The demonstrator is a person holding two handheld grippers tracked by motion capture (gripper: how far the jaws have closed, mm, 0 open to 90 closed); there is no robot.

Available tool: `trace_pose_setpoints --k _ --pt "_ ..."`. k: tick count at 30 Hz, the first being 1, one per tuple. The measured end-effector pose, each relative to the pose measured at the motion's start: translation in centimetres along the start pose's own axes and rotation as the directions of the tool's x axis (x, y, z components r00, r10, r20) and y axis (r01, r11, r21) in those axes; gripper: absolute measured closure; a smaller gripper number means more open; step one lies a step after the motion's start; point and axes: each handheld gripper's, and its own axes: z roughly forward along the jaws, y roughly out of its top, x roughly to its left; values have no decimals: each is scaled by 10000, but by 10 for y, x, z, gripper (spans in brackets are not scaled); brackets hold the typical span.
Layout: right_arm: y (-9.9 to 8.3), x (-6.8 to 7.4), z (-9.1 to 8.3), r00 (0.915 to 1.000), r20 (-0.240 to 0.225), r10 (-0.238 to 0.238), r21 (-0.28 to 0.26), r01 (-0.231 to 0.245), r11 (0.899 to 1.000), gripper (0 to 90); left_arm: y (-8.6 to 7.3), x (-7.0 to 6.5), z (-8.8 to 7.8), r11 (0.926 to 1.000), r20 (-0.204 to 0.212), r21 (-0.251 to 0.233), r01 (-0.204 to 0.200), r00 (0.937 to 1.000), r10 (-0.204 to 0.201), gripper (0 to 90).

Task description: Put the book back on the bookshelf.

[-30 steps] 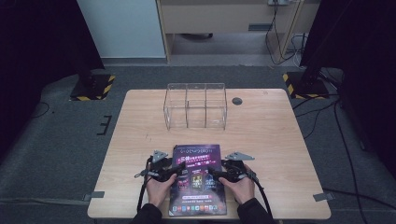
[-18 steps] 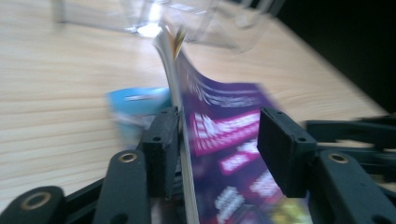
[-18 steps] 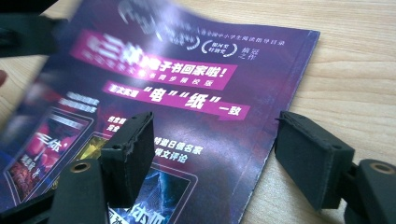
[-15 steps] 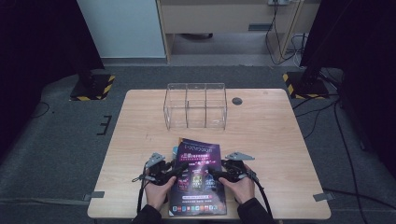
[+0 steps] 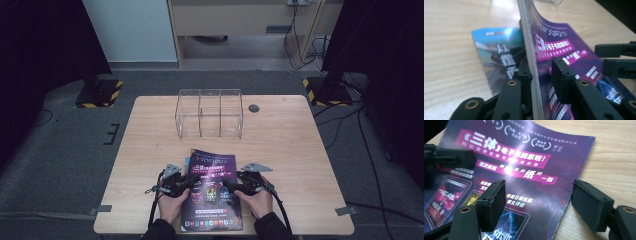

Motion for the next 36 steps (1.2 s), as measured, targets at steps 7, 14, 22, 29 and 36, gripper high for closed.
trace_pose_setpoints --k 7,14,22,29,36 --pt "0 0 0 10000 -15 -24 -3 24 10000 279 2 -2 -3 9998 258 -200 -86 9996 91 817" --pt "0 0 0 9999 -97 -60 35 60 10000 281 0 0 -3 9983 -697 401 -424 9965 451 599" --pt "0 1 0 9999 -126 -61 97 62 9999 278 -2 8 -12 9986 -1471 461 -241 9886 307 383" --pt "0 1 0 9999 -80 -140 65 141 9999 275 -1 4 -6 9985 -1144 490 -226 9930 281 365" --pt "0 1 0 9999 -42 -151 58 151 9999 281 -2 6 -7 9994 -1110 246 242 9936 -213 399"
